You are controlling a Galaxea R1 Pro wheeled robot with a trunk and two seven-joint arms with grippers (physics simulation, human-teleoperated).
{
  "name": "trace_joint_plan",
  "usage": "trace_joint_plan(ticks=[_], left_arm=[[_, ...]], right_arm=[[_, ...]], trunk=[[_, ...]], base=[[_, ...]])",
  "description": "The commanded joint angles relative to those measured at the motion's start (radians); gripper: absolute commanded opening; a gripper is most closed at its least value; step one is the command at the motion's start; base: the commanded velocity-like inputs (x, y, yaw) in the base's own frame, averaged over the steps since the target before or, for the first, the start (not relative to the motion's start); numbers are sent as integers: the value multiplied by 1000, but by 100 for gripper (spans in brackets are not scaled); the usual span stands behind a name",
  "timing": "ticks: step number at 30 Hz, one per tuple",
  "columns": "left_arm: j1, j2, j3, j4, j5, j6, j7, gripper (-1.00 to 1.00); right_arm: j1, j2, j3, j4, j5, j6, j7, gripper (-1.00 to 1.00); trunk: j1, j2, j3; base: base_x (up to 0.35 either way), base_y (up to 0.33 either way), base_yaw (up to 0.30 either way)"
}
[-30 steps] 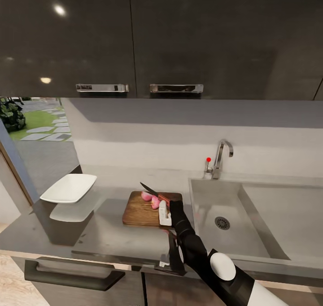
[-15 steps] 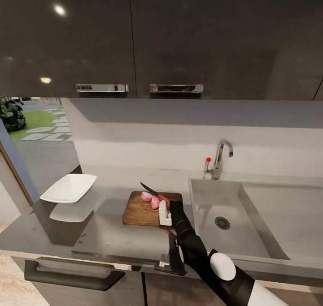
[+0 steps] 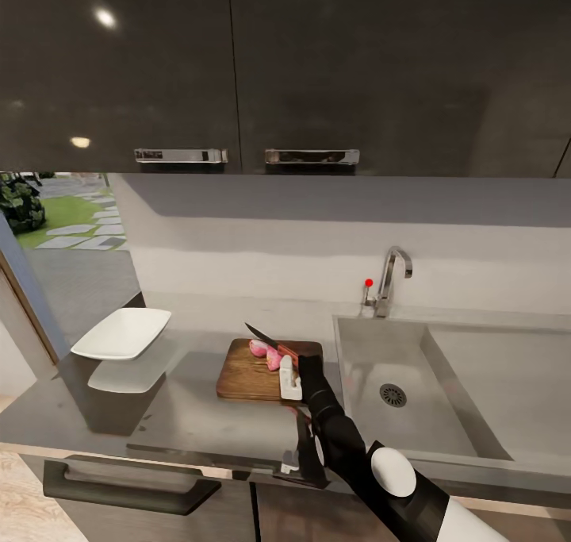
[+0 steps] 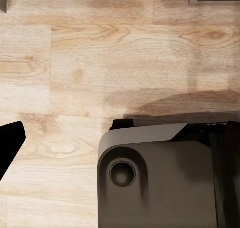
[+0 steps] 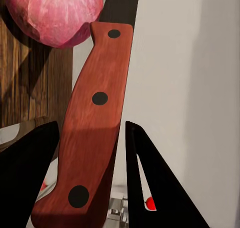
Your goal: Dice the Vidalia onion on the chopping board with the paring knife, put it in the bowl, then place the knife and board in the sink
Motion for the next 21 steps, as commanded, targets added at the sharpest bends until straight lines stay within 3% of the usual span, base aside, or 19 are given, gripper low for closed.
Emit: trace_joint_plan(ticks=[1,21], left_arm=[[-2,0,-4,4,-8,-5,9,100],[-2,1,-4,4,-8,-5,9,100]], right_arm=[[-1,-1,4,30,-18,9,9,-100],[-1,4,5,67,-17,9,8,-100]], trunk=[[0,-1,-2],[0,-1,-2]], base=[[0,0,0],[0,0,0]])
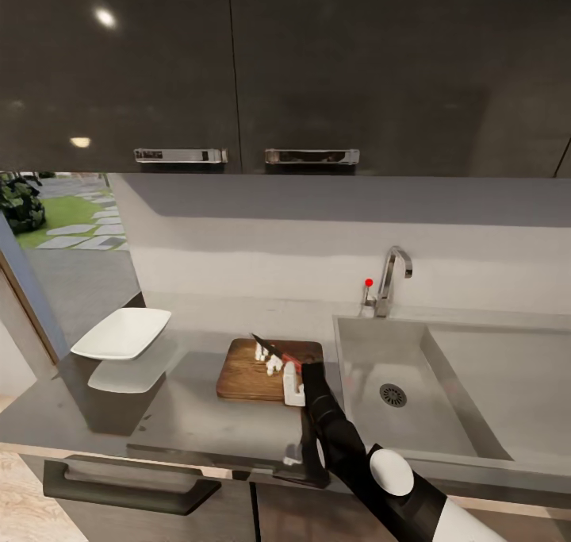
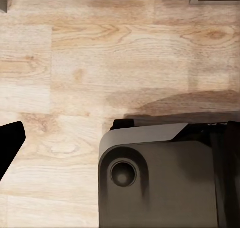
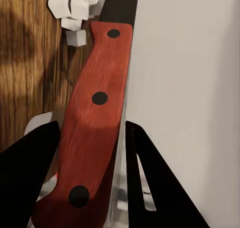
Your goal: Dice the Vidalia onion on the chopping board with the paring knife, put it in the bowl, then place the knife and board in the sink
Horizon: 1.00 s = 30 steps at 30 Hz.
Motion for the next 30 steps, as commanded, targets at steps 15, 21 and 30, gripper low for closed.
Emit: trace_joint_plan(ticks=[15,21,30], left_arm=[[-2,1,-4,4,-8,-5,9,100],[-2,1,-4,4,-8,-5,9,100],[-2,-1,-4,4,-9,-6,9,100]], right_arm=[[-1,16,-107,-92,-77,-33,-25,-100],[-1,16,-243,-169,-124,-39,-32,-100],[-1,3,-654,-208,-645,-149,-20,-100]], trunk=[[0,-1,-1],[0,-1,-1],[0,-1,-1]], base=[[0,0,0],[0,0,0],[0,0,0]])
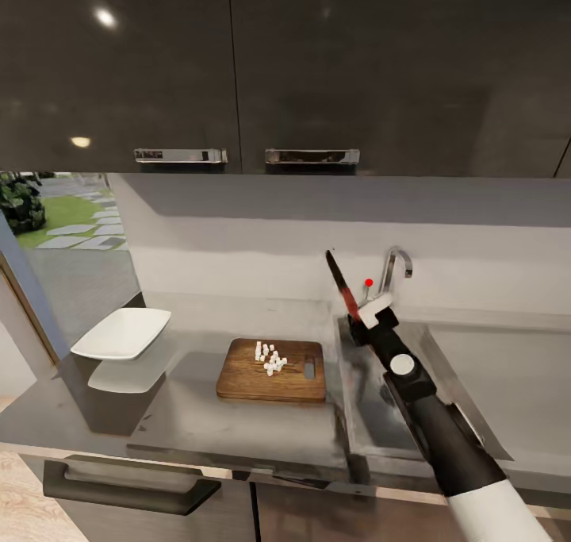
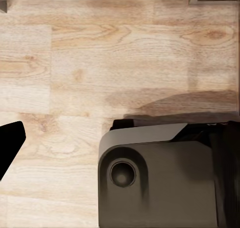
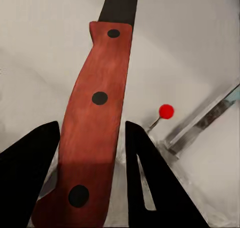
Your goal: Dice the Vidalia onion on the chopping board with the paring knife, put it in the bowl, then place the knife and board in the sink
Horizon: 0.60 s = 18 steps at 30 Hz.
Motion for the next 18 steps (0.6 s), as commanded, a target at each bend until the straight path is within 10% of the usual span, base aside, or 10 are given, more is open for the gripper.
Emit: trace_joint_plan(ticks=[1,7,18], left_arm=[[-2,-2,-4,4,-9,-6,9,100],[-2,-3,-4,4,-9,-7,2,100],[-2,3,-4,4,-8,-9,-84,100]], right_arm=[[-1,-3,-30,3,-44,7,4,-100],[-1,6,-234,119,-106,23,0,-100],[-1,40,-249,386,-107,23,1,-100]], trunk=[[0,-1,-1],[0,-1,-1],[0,-1,-1]], base=[[0,0,0],[0,0,0],[0,0,0]])
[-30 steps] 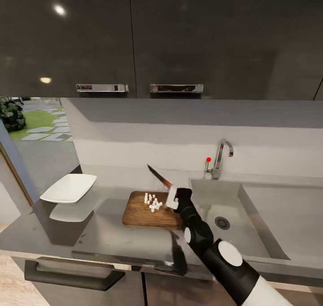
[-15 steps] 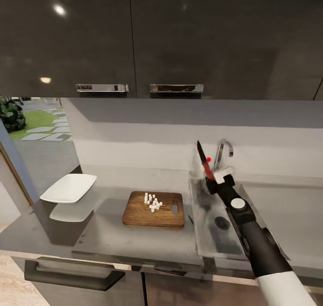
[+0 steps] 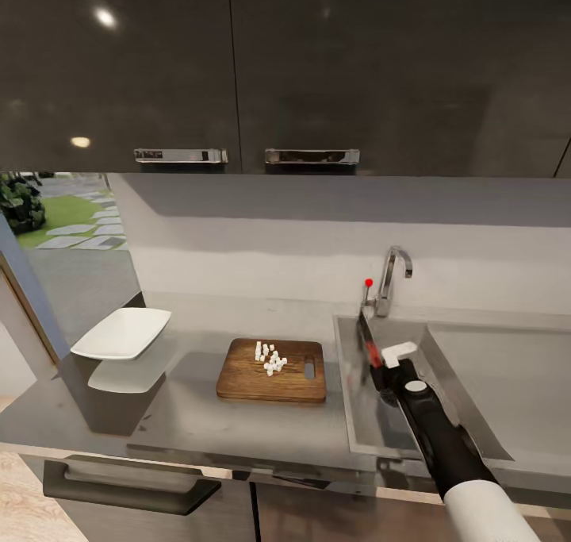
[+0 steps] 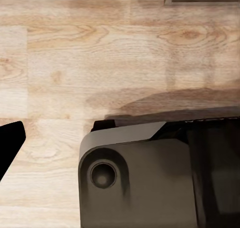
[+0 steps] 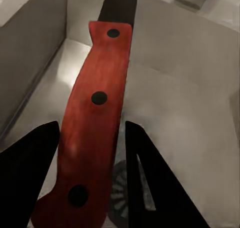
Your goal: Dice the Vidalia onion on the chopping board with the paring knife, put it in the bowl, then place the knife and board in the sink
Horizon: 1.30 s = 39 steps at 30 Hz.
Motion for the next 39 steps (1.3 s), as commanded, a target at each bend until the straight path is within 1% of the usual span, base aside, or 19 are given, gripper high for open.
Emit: trace_joint_plan(ticks=[1,3,4,5,7,10,20,25,33,39], left_arm=[[-2,0,-4,5,-9,-6,9,100],[-2,0,-4,5,-9,-6,9,100],[-2,0,-4,5,-9,-6,9,100],[-2,0,-4,5,-9,-6,9,100],[-2,0,-4,5,-9,-6,9,100],[-2,0,-4,5,-9,-6,9,100],[-2,4,2,5,-9,-6,9,100],[-2,4,2,5,-9,-6,9,100],[-2,4,2,5,-9,-6,9,100],[-2,10,2,5,-8,-6,9,100]], right_arm=[[-1,2,-3,23,11,3,9,-100],[-1,3,-11,64,9,0,11,-100],[-1,3,-30,79,1,-3,12,-100],[-1,1,-56,86,-26,-6,13,-100],[-1,-3,-82,104,-92,-8,13,-100],[-1,-8,-92,148,-119,-11,12,-100],[-1,-5,-94,170,-124,-12,9,-100],[-1,-4,-96,211,-124,-30,5,-100],[-1,-6,-97,222,-124,-35,3,-100],[-1,-6,-97,234,-124,-35,2,-100]], trunk=[[0,-1,-1],[0,-1,-1],[0,-1,-1],[0,-1,-1],[0,-1,-1],[0,-1,-1],[0,-1,-1],[0,-1,-1],[0,-1,-1],[0,-1,-1]], base=[[0,0,0],[0,0,0],[0,0,0],[0,0,0],[0,0,0],[0,0,0],[0,0,0],[0,0,0],[0,0,0],[0,0,0]])
